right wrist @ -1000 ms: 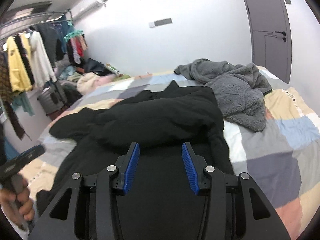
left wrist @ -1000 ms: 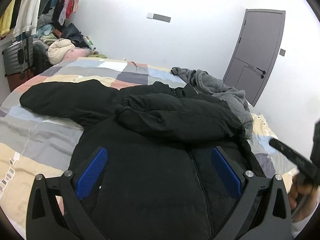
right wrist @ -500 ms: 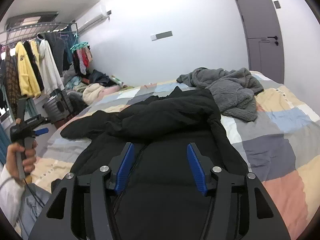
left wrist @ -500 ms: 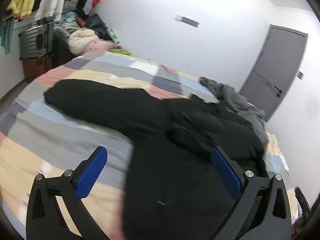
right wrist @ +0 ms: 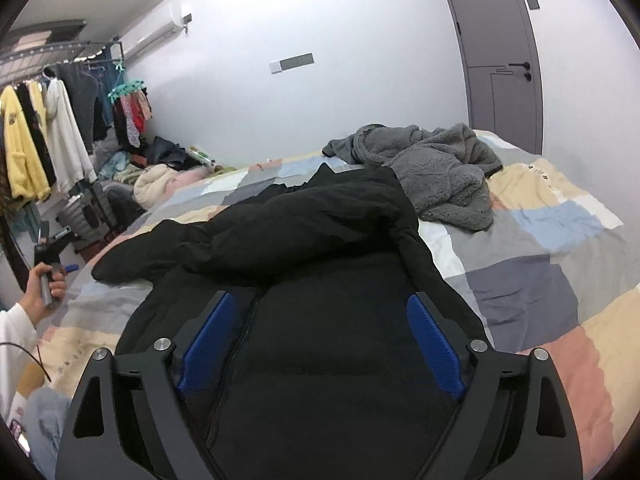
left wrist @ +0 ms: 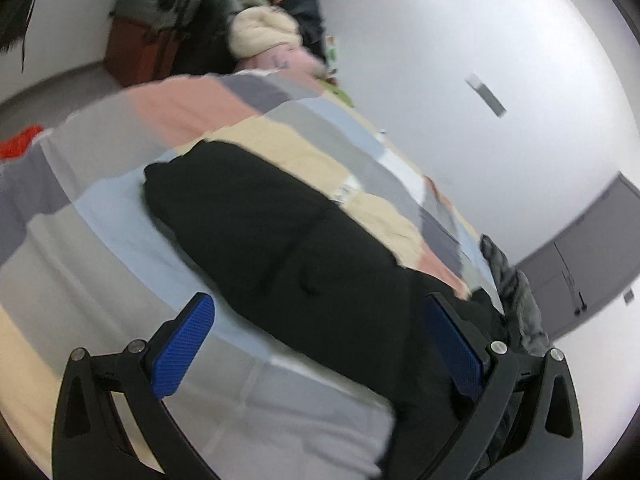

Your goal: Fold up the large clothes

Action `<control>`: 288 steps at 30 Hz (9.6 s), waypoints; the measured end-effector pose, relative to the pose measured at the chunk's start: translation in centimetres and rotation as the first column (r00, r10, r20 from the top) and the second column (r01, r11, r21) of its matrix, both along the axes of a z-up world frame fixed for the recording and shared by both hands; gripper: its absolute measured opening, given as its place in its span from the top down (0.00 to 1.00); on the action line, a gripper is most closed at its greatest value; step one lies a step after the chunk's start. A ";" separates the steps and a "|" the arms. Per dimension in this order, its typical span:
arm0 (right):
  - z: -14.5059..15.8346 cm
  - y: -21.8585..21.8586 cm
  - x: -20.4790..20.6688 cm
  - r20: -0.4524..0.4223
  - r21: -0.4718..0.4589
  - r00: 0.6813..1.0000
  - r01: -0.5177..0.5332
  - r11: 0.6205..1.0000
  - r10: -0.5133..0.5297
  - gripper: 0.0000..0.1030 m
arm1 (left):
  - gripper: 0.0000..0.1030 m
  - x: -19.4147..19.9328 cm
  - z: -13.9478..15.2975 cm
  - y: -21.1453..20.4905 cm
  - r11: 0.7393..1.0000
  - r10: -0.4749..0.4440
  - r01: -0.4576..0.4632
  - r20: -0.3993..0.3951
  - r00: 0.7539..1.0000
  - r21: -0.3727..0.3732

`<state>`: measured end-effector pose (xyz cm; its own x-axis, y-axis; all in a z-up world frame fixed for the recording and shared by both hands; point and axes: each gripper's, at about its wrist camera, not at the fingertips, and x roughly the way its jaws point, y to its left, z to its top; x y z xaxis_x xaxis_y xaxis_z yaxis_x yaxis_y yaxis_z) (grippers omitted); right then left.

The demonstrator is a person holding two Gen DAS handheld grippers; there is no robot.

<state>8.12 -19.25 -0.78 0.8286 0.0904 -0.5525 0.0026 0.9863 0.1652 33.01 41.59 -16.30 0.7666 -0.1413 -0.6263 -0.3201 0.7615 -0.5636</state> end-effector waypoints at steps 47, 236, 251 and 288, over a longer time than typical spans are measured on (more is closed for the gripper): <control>-0.8 -0.4 2.1 -0.043 -0.034 0.999 0.009 0.999 -0.010 0.00 | 0.95 -1.5 11.6 -1.8 0.948 0.184 -0.196 0.072 0.980 0.252; -10.1 -9.1 23.9 -0.101 -0.274 0.992 0.049 0.961 -0.080 0.17 | 0.14 3.4 -5.6 -24.7 0.834 -0.110 0.200 -0.199 0.974 0.515; -5.3 -11.9 18.9 -0.134 -0.053 0.990 0.042 0.998 -0.049 0.09 | 0.14 -3.4 0.3 -22.9 0.892 -0.212 0.245 -0.126 0.969 0.380; -10.4 -19.3 -3.3 -0.460 0.403 0.879 0.082 0.911 0.124 0.07 | 0.06 -21.6 -8.0 -15.0 0.867 -0.474 0.424 -0.169 0.864 -0.263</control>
<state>4.86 -38.56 -11.20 0.4768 0.4023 -0.7815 0.1606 0.8343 0.5275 11.39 26.57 -24.26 0.4327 -0.5830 -0.6876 -0.1067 0.7243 -0.6812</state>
